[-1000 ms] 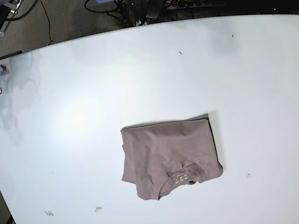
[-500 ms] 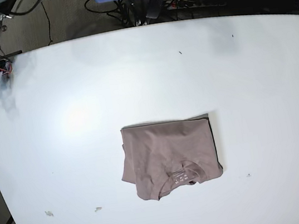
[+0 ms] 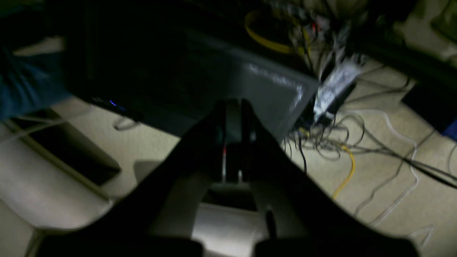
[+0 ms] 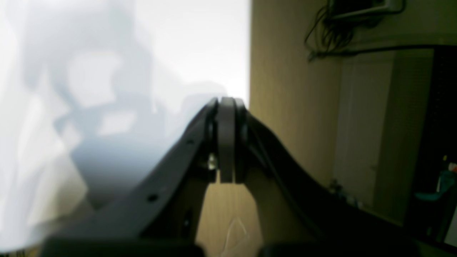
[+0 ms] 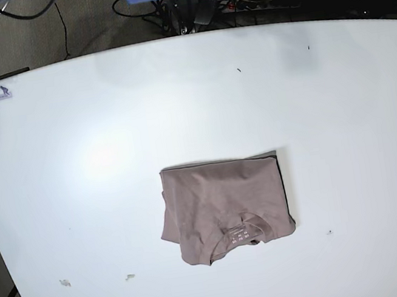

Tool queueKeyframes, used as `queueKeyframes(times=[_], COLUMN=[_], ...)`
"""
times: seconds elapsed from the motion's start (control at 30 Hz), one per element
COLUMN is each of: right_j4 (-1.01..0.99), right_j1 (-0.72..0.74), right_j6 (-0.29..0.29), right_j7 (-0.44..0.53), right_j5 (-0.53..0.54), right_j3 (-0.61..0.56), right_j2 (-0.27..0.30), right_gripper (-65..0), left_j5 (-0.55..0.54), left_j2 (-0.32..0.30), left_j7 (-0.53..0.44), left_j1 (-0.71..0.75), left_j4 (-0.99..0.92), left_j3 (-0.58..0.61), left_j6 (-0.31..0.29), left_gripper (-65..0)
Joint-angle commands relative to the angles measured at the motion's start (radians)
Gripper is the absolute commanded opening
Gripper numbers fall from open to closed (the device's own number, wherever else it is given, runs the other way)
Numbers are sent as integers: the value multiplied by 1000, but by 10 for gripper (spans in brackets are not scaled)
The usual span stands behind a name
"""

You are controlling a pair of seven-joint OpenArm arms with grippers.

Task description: Fold the T-shirt properly

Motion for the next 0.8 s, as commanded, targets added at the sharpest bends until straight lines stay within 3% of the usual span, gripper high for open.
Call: queueKeyframes(times=[0.0, 0.6, 0.77], right_j4=[-84, -444, -523], right_j1=[-36, -69, -76], right_j6=[69, 69, 69], right_j7=[-21, 221, 272], right_j5=[-2, -3, -45], right_j3=[11, 110, 158], right_j2=[-11, -7, 35], right_gripper=[-650, -650, -650], left_j5=[38, 61, 61], left_j2=[-9, -9, -9], left_j7=[-37, -56, -69], left_j1=[15, 18, 20], left_j4=[-17, -73, -97], left_j3=[-2, 39, 47], left_j6=[5, 5, 5], left_gripper=[-650, -650, -650])
